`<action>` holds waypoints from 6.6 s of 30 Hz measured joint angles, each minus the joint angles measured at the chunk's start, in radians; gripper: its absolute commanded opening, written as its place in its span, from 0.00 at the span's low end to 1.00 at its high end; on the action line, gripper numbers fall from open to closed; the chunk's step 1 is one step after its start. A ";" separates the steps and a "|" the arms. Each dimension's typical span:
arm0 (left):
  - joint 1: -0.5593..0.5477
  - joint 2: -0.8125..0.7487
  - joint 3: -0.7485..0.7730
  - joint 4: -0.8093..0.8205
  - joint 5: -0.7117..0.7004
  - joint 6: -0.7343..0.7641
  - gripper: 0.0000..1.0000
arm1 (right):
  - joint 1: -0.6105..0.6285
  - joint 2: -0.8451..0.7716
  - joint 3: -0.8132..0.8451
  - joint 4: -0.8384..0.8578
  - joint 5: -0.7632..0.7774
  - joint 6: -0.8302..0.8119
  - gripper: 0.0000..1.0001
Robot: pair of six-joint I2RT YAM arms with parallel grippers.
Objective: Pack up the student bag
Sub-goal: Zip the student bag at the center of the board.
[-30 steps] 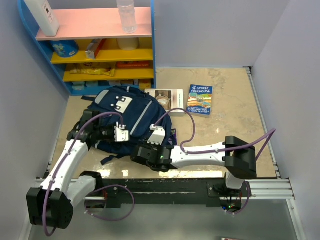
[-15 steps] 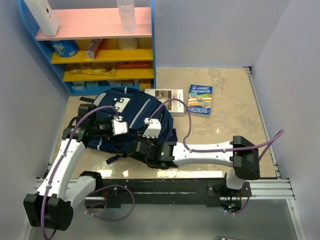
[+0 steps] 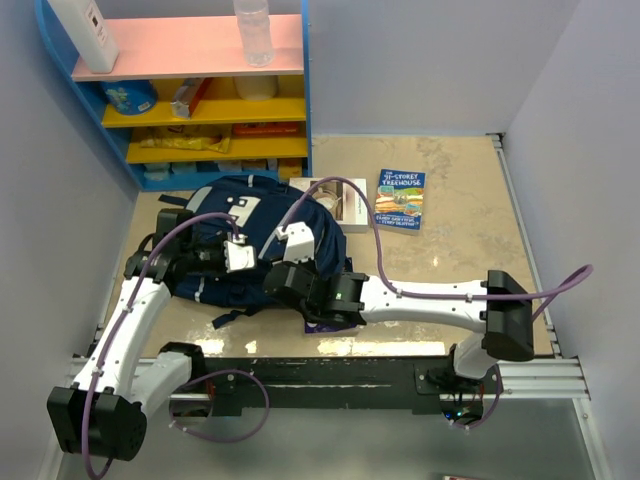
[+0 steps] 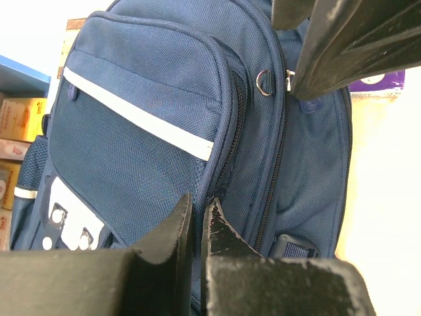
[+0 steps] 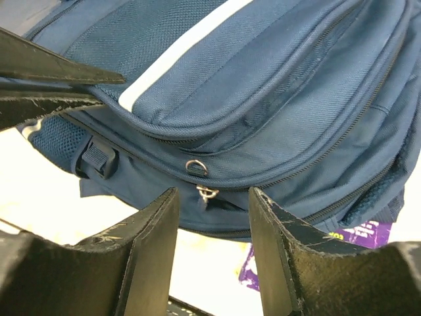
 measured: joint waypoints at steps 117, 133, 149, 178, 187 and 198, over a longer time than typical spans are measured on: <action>-0.106 -0.123 0.020 -0.310 0.199 0.121 0.76 | -0.163 -0.327 -0.425 0.290 -0.731 0.037 0.00; -0.340 -0.118 -0.060 -0.239 0.074 -0.066 0.27 | -0.147 -0.241 -0.383 0.294 -0.842 0.029 0.00; -0.471 -0.045 -0.070 -0.124 -0.046 -0.220 0.45 | -0.149 -0.241 -0.383 0.277 -0.838 0.006 0.00; -0.486 -0.089 -0.091 -0.130 -0.167 -0.137 0.00 | -0.220 -0.342 -0.380 0.145 -0.696 -0.036 0.00; -0.483 -0.138 -0.082 -0.222 -0.187 -0.003 0.00 | -0.258 -0.316 -0.344 0.092 -0.536 -0.098 0.00; -0.478 -0.191 -0.046 -0.341 -0.218 0.233 0.00 | -0.359 -0.264 -0.319 0.131 -0.458 -0.137 0.00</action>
